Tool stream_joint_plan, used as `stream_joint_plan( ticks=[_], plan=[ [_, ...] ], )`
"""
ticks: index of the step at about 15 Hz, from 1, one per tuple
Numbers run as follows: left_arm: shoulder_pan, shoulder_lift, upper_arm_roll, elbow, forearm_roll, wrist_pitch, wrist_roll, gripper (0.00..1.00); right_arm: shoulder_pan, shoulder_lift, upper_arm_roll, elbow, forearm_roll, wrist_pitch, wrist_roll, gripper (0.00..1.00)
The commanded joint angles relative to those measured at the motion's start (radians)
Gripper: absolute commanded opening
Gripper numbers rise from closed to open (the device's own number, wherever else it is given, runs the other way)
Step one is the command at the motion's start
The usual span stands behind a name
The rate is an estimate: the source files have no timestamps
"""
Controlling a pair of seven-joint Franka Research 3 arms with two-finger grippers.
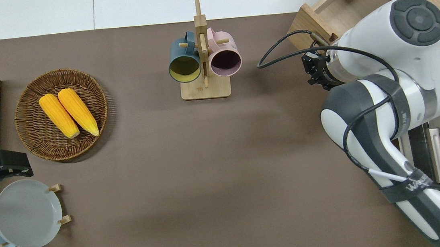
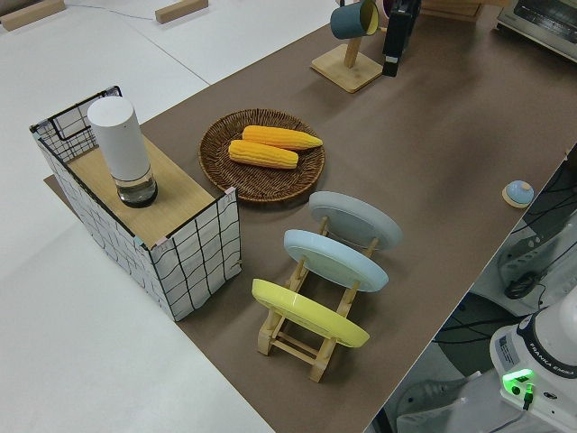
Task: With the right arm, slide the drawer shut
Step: 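Push the drawer front with the right gripper away from the robot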
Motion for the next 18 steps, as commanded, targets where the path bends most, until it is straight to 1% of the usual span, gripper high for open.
stream_joint_plan(
  ticks=[1, 4, 7, 10, 12, 14, 16, 18],
  plan=[
    [-0.004, -0.008, 0.005, 0.0, -0.004, -0.002, 0.01, 0.99, -0.052, 0.045, 0.017, 0.055, -0.026, 0.022, -0.052, 0.0],
    [-0.004, -0.008, 0.005, 0.0, -0.004, -0.002, 0.01, 0.99, -0.086, 0.059, 0.02, 0.066, -0.028, 0.057, -0.056, 0.0],
    [-0.004, -0.008, 0.005, 0.0, -0.004, -0.002, 0.01, 0.99, -0.112, 0.07, 0.023, 0.08, -0.032, 0.072, -0.073, 0.0],
    [-0.004, -0.008, 0.003, 0.0, -0.004, -0.002, 0.01, 0.99, -0.138, 0.091, 0.024, 0.107, -0.032, 0.092, -0.076, 0.0],
    [-0.004, -0.008, 0.005, 0.0, -0.004, -0.002, 0.01, 0.99, -0.158, 0.099, 0.024, 0.121, -0.032, 0.101, -0.102, 0.0],
    [-0.004, -0.008, 0.005, 0.0, -0.004, -0.002, 0.01, 0.99, -0.175, 0.116, 0.023, 0.127, -0.034, 0.135, -0.109, 0.0],
    [-0.004, -0.008, 0.005, 0.0, -0.004, -0.002, 0.01, 0.99, -0.195, 0.127, 0.021, 0.131, -0.034, 0.16, -0.141, 0.0],
    [-0.004, -0.008, 0.005, 0.0, -0.004, -0.002, 0.01, 0.99, -0.215, 0.134, 0.021, 0.131, -0.034, 0.172, -0.171, 0.0]
  ],
)
